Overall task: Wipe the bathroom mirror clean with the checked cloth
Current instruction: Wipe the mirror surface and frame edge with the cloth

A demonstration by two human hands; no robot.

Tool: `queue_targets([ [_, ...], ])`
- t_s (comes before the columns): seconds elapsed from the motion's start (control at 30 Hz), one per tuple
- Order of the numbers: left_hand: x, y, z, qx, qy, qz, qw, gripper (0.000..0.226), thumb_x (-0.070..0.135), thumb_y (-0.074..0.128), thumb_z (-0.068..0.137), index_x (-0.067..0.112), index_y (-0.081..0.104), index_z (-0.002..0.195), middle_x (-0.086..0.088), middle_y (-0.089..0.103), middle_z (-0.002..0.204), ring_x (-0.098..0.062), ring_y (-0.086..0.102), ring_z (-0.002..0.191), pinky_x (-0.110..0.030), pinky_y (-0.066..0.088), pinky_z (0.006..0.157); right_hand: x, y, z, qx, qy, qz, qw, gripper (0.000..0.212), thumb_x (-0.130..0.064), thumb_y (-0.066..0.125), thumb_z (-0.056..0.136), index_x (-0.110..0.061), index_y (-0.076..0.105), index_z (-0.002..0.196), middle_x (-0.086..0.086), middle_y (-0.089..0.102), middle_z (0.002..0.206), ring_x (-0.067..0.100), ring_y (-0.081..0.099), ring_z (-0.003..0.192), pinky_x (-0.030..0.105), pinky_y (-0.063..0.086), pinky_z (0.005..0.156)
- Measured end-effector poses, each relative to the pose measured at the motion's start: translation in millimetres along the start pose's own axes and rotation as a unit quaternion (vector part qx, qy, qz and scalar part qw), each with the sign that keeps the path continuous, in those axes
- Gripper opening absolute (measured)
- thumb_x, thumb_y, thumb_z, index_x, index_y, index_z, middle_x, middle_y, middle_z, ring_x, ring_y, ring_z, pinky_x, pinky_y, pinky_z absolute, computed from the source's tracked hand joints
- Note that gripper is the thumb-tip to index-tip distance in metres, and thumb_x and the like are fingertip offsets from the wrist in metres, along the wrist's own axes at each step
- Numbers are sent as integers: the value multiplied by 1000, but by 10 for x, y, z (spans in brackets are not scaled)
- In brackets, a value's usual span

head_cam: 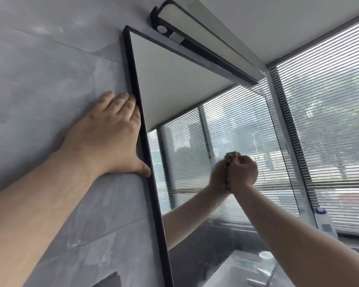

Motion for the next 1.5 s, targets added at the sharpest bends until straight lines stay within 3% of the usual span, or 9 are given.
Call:
queue_targets([
  [0.2, 11, -13, -7, -3, -4, -1, 1000, 152, 103, 26, 45, 1, 12, 156, -16, 10, 166, -28, 4, 154, -45, 0, 125, -792, -130, -964, -102, -191, 76, 973, 9, -21, 72, 89, -16, 77, 83, -12, 56, 82, 2, 58, 74, 4, 37, 61],
  [0.33, 7, -13, -13, -10, -7, -1, 1000, 151, 104, 27, 47, 3, 10, 157, -14, 7, 167, -27, 1, 154, -44, -3, 125, -1077, -40, -1181, -121, -317, 108, 935, 5, -18, 75, 86, -17, 80, 84, -7, 60, 84, -5, 56, 76, 1, 39, 69],
  [0.5, 14, -12, -7, -15, -11, -9, 1000, 150, 104, 27, 47, 4, 6, 158, -12, 2, 167, -25, -3, 154, -44, -4, 125, -845, 68, -436, -43, -152, 102, 982, 10, -26, 72, 88, -18, 79, 86, -11, 53, 82, 10, 59, 79, 11, 37, 65],
  [0.7, 3, -19, -15, -8, -8, -10, 1000, 153, 104, 19, 44, 3, 7, 157, -14, 3, 167, -26, -1, 154, -45, -4, 125, 11, 76, 168, 4, 10, 58, 998, 37, -53, 60, 81, -18, 72, 84, 7, 64, 84, 30, 64, 91, 38, 51, 86],
  [0.8, -1, -34, -16, -14, -6, -5, 1000, 154, 103, 18, 42, 2, 12, 157, -14, 9, 166, -27, 4, 154, -45, -1, 125, 26, 101, 138, 5, 23, 86, 996, 35, -53, 58, 81, -20, 67, 78, 10, 66, 88, 28, 66, 86, 38, 53, 83],
  [0.93, 5, -30, -9, -15, -5, 0, 1000, 153, 104, 19, 43, 1, 11, 157, -15, 8, 166, -27, 3, 154, -45, -2, 125, -377, 58, -306, -46, -93, 122, 987, 7, -22, 63, 94, -19, 69, 92, 1, 56, 97, 19, 58, 90, 32, 48, 86],
  [1.13, 0, -22, -16, -8, -4, -2, 1000, 155, 101, 10, 39, 0, 22, 155, -16, 18, 164, -28, 11, 154, -45, 3, 125, -678, -35, -1149, -121, -353, 143, 917, 21, -23, 59, 88, -16, 58, 108, -4, 55, 100, -4, 49, 88, 5, 40, 79],
  [1.3, 0, 6, -26, 5, 1, -5, 1000, 153, 101, 14, 40, -3, 33, 151, -18, 29, 160, -30, 21, 151, -46, 9, 125, -178, -330, -1628, -185, -556, 130, 800, 23, -22, 50, 94, -10, 52, 113, 7, 50, 110, 24, 54, 91, 32, 46, 83],
  [1.5, -2, 13, -55, 11, 3, 6, 1000, 147, 102, 19, 46, -1, 34, 151, -17, 30, 160, -28, 21, 151, -45, 8, 125, 531, -738, -1992, -217, -692, -61, 686, 33, -32, 26, 104, -26, 50, 126, -1, 54, 125, 19, 55, 111, 31, 46, 94],
])
Point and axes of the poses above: each hand's wrist, its own z-axis towards the middle knuckle, its own y-axis out of the palm, x = y × z, the point moved 1 cm from there along z, towards the middle knuckle
